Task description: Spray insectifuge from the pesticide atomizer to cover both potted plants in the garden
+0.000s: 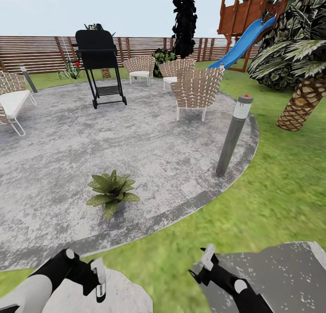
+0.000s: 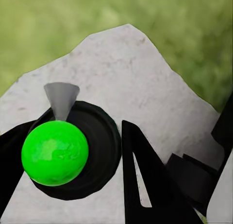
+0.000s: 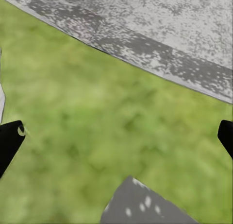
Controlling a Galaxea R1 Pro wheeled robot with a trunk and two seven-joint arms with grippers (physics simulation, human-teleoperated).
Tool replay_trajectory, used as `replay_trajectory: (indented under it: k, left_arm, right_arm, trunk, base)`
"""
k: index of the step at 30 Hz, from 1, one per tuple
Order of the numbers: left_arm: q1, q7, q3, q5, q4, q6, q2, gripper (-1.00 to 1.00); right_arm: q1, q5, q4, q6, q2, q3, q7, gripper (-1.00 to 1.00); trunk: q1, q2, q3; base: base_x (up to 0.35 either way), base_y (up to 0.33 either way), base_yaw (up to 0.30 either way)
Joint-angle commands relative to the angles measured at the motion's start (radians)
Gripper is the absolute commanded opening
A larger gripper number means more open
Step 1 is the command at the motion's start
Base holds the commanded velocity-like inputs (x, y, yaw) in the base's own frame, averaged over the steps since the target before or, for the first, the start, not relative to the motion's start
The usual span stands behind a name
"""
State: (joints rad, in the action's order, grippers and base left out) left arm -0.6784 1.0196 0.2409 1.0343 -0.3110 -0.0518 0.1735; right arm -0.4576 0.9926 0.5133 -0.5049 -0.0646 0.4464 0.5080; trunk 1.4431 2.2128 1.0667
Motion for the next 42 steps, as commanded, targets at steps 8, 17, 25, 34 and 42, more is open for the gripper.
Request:
replay_trajectory:
  k: [8,17,25,34,42]
  left_arm:
    - [0.017,-0.01,0.01,0.009,-0.046,-0.05,0.007,-1.0]
    - [0.017,-0.054,0.011,0.008,-0.09,-0.279,-0.001,-1.0]
    - [0.017,-0.056,-0.083,0.009,-0.094,-0.31,-0.039,-1.0]
    - [0.021,-0.082,-0.134,0.01,-0.093,-0.31,-0.098,-1.0]
    - [0.025,-0.091,-0.174,0.037,-0.091,-0.309,-0.14,-1.0]
  right_arm:
    - [-0.006,0.004,0.002,0.006,-0.047,-0.037,0.026,1.0]
    - [-0.059,-0.053,0.003,0.088,-0.11,-0.351,0.175,-1.0]
    - [-0.061,-0.063,0.004,0.09,-0.11,-0.352,0.19,-1.0]
    - [-0.065,-0.066,0.031,0.089,-0.11,-0.351,0.274,-1.0]
    - [-0.067,-0.069,0.053,0.089,-0.11,-0.351,0.287,-1.0]
  trunk:
    - [0.0,0.0,0.001]
    - [0.0,0.0,0.001]
    - [0.0,0.0,0.001]
    - [0.0,0.0,0.001]
    - [0.0,0.0,0.001]
  base:
    - [0.0,0.0,0.0]
    - [0.0,0.0,0.0]
    - [0.0,0.0,0.0]
    - [0.0,0.0,0.0]
    - [0.0,0.0,0.0]
